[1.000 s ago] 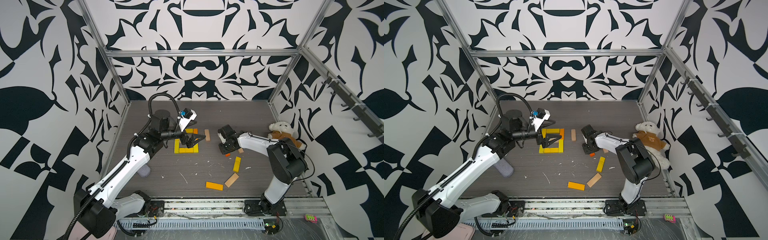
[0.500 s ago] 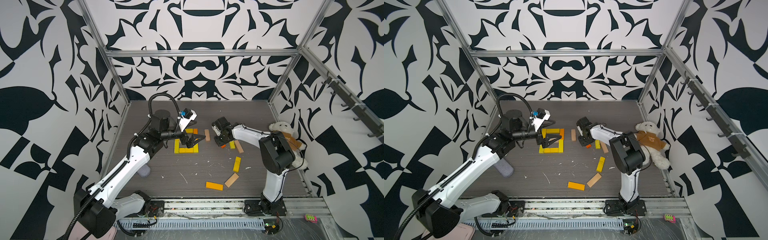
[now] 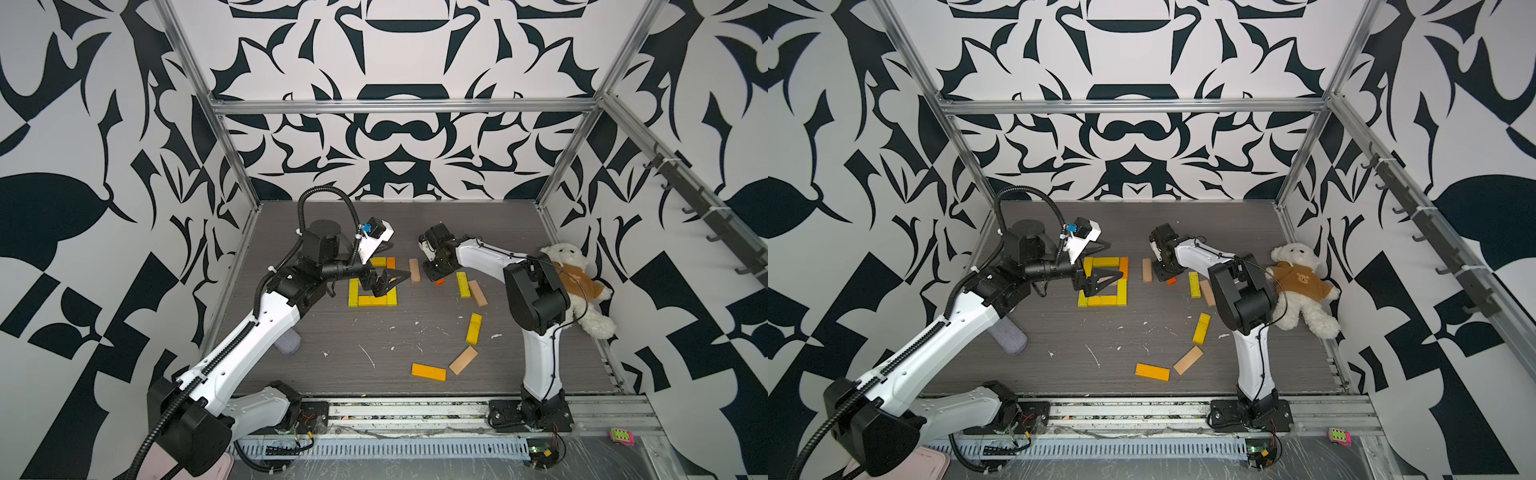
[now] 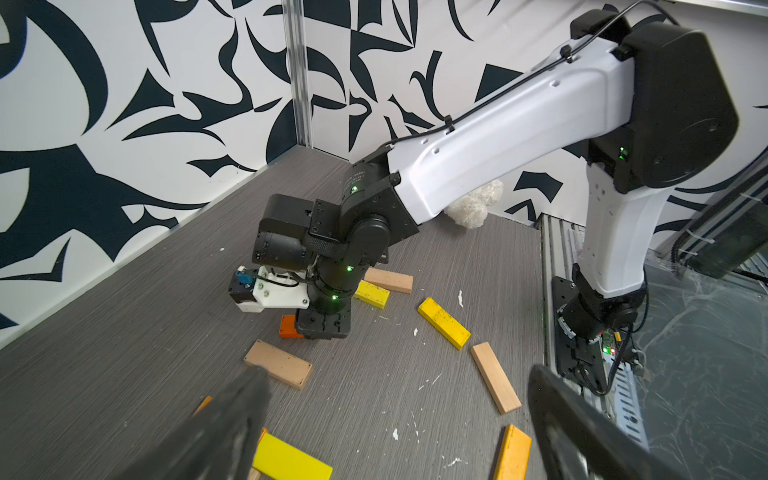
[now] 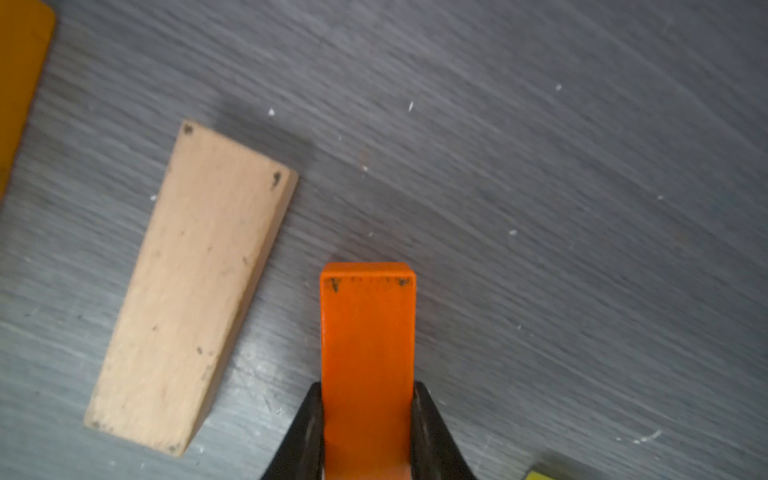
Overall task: Assemble the number 8 with building blocks
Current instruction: Assemble the building block at the center of the board.
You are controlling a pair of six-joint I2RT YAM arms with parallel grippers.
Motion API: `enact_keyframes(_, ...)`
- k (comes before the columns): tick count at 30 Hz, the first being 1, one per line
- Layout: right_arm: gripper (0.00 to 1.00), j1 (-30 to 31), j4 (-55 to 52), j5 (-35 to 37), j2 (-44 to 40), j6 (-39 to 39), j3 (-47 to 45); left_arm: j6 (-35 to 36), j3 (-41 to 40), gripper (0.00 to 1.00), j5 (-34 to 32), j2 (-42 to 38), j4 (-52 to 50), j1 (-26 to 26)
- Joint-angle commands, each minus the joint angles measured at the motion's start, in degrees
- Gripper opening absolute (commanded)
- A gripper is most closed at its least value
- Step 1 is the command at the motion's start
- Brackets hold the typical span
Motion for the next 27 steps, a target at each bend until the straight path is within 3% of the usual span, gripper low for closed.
enact_keyframes(1, 0.34, -0.3, -1.0, 0.2, 0.3, 0.4, 0.9, 0.7, -0.4, 0.99, -0.1, -0.6, -1.0, 0.3)
enact_keyframes(4, 0.46, -0.3, -0.7, 0.6, -1.2, 0.9, -0.7, 0.6, -0.4, 0.99, 0.2, -0.5, -1.1, 0.3)
enact_keyframes(8, 0.53, -0.3, 1.3, 1.1, -5.1, 2.5, -5.8, 0.6, -0.3, 0.99, 0.3, -0.6, -1.2, 0.2)
enact_keyframes(16, 0.53, -1.3, 3.7, 3.7, -10.0, 5.3, -13.0, 0.7, -0.2, 0.99, 0.4, -0.5, -1.1, 0.3)
enact_keyframes(27, 0.48, -3.9, 5.3, -0.7, -7.7, 8.7, -10.8, 0.7, -0.2, 0.99, 0.5, -0.4, -1.2, 0.2)
